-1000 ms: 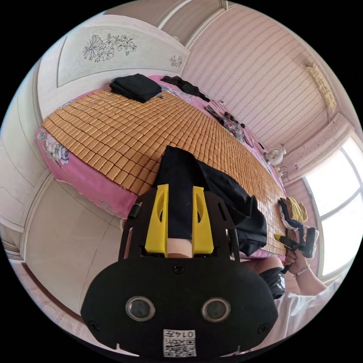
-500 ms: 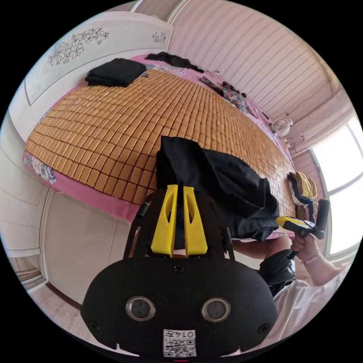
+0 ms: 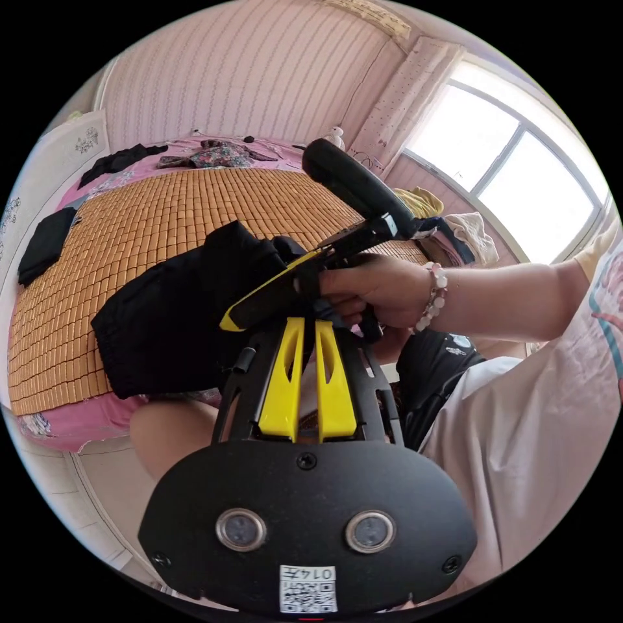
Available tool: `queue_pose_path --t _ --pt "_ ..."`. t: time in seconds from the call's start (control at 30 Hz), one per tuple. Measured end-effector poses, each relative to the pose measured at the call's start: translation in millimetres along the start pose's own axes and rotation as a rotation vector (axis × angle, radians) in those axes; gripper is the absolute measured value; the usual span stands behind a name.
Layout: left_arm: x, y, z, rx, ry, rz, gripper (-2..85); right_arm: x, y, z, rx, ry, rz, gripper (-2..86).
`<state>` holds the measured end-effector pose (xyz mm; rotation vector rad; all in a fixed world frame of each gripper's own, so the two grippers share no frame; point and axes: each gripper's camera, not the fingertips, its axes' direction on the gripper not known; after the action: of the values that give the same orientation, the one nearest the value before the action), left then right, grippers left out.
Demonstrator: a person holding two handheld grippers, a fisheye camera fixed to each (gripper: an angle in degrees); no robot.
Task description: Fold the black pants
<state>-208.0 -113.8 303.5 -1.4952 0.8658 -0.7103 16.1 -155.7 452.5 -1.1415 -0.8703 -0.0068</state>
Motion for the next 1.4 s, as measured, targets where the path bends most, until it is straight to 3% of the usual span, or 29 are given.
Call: queue_pose_path --t 0.1,0.17,0.3,0.47,0.53,0.6,0.73,0.87,1.0,1.2,1.3,1.37,1.4 --pt "-7.9 -3.3 -18.1 0.053 0.018 -0.029 -0.1 16.2 18.8 -15.6 0.102 -0.097 0.056 1.9" --pt "-26.8 -3.6 -34.1 0.119 -0.027 -0.093 -0.3 29.6 31.5 -31.4 0.129 -0.05 0.078 1.9" --pt "-99.6 -5.0 -45.9 0.174 -0.298 -0.326 4.9 66.0 73.1 -96.3 0.178 0.212 0.207 1.8" --pt "-163.3 -24.3 -20.5 0.157 -0.405 -0.498 10.8 104.7 144.1 -187.6 0.233 0.596 0.384 6.5" --pt "-177.6 -37.2 -1.2 0.077 -0.401 -0.523 10.8 133.2 179.4 -228.7 0.231 0.819 0.613 8.9" --pt "-184.8 -52.2 21.2 0.016 -0.401 -0.508 10.7 147.7 201.9 -250.8 0.268 0.877 0.779 10.6" --pt "-186.6 -72.4 53.5 -0.123 -0.493 -0.437 10.6 147.2 217.0 -252.1 0.398 0.864 0.871 10.5" --pt "-189.1 -95.7 62.2 -0.191 -0.565 -0.321 8.4 151.2 204.6 -220.9 0.367 0.833 0.855 10.3" --pt "-225.3 -110.2 45.5 -0.174 -0.59 -0.395 5.4 158.2 180.8 -188.0 0.276 0.798 0.842 10.2" --pt "-273.8 -118.8 6.4 -0.092 -0.589 -0.572 3.3 147.1 147.9 -165.5 0.297 0.85 0.732 10.0" --pt "-278.1 -127.5 -12.0 -0.014 -0.537 -0.571 2.7 146.3 123.4 -140.5 0.242 0.727 0.604 6.9" --pt "-275.0 -135.9 -24.1 0.049 -0.517 -0.537 2.4 152.5 113.9 -123.8 0.138 0.744 0.623 5.1" --pt "-271.6 -143.0 -32.5 0.086 -0.514 -0.509 2.4 148.5 113.7 -126.2 0.176 0.778 0.627 3.9"
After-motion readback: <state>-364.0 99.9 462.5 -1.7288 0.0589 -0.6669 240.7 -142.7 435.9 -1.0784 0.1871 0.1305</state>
